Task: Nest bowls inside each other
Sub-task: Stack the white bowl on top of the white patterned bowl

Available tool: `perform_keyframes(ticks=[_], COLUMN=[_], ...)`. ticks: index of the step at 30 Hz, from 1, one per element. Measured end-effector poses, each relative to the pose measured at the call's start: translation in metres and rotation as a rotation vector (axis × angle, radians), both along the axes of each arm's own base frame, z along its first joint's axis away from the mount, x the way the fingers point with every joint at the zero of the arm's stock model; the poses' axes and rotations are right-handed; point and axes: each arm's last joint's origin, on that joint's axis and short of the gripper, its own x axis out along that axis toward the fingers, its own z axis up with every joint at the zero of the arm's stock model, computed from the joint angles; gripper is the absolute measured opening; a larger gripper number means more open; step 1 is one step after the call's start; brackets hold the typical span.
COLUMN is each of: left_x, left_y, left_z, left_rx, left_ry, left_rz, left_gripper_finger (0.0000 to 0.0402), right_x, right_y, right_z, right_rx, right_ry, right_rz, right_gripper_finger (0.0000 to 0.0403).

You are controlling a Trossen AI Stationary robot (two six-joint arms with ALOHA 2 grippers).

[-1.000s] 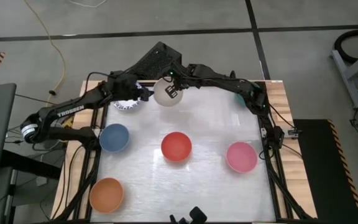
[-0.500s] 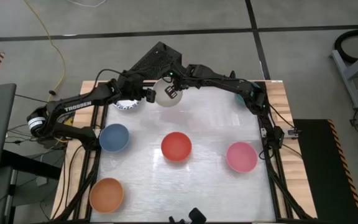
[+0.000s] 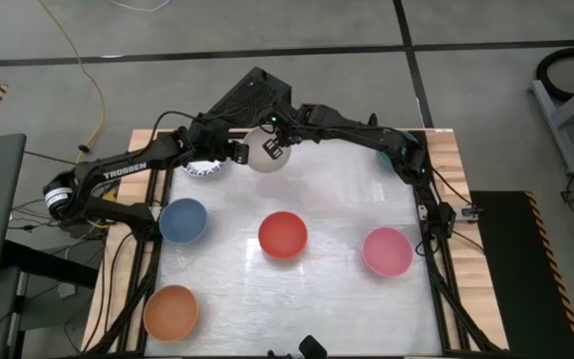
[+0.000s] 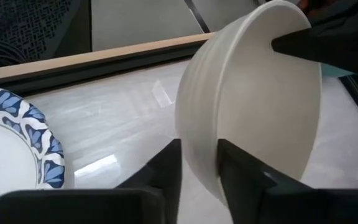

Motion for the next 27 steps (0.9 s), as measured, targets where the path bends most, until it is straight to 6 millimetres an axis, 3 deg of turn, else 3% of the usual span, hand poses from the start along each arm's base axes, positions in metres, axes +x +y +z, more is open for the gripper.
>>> perform_keyframes(ticks=[9,13,27], left_x=[-0.001,-0.001,-0.011], left_y=[-0.001,-0.001,0.005], left_z=[-0.001,-0.001,-0.007], left_rx=[-0.004,-0.008,-0.110], left_ry=[0.012,0.020,0.030], left_rz=[-0.008,0.001,0.069], left_gripper_finger=[0.0011,0.0004,0.0000], right_x=[0.004,0.006,0.002], right_y=[0.007,0.009,0.004], right_z=[0.001,0.001,0.004], right_rx=[-0.023,-0.033,0.120], right_ry=[0.009,0.002,-0.077], right_rz=[0.049,0.052,0.135], right_gripper_finger=[0.0013,0.0025,0.0205])
